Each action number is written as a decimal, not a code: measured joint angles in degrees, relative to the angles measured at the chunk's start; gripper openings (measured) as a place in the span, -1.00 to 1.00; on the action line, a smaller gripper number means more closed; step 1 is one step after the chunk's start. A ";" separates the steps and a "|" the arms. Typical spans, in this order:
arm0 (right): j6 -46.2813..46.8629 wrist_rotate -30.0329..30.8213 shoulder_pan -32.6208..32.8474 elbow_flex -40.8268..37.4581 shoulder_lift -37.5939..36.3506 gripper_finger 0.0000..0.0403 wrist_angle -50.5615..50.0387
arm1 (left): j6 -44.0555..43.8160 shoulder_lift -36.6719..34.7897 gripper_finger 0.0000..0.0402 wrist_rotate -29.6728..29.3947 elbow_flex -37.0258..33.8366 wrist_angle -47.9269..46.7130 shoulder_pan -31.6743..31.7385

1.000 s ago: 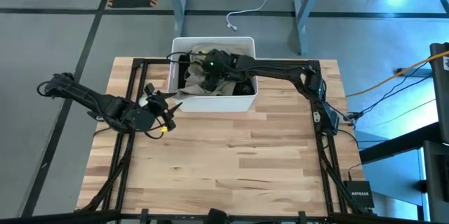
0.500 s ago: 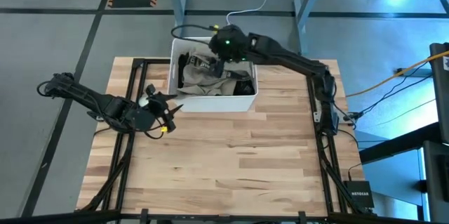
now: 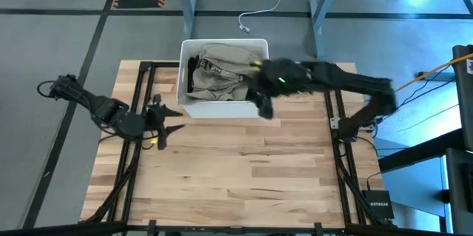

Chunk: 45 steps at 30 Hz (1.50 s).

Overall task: Sort clothes
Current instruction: Return to Home Position

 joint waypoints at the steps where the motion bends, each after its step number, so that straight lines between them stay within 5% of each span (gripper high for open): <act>1: 0.31 -0.13 0.91 -4.58 -3.19 0.32 3.51 | 0.42 -1.50 -0.10 1.90 -1.51 1.45 0.00; 8: 5.06 -1.54 5.39 -37.42 -24.91 0.32 30.23 | 2.24 -12.89 -0.23 10.91 -14.77 20.50 0.07; 13: 10.31 -8.11 5.79 -58.12 -35.57 0.32 49.64 | -0.83 -16.69 -0.31 10.02 -20.56 22.52 1.44; 19: 13.27 -8.75 5.74 -75.93 -43.09 0.15 65.42 | -2.58 -18.35 -0.43 9.58 -24.91 23.48 3.63; 32: 16.60 -6.56 5.72 -96.14 -55.43 -0.94 78.95 | -3.28 -26.91 -0.73 10.94 -33.95 26.30 3.89; 39: 17.95 -5.90 5.72 -101.34 -62.42 -0.83 79.87 | 1.24 -34.65 -0.88 10.62 -38.51 29.04 3.93; 45: 18.03 -6.31 5.72 -103.06 -65.81 -0.97 79.87 | 5.83 -41.02 -0.99 10.83 -40.50 28.84 7.12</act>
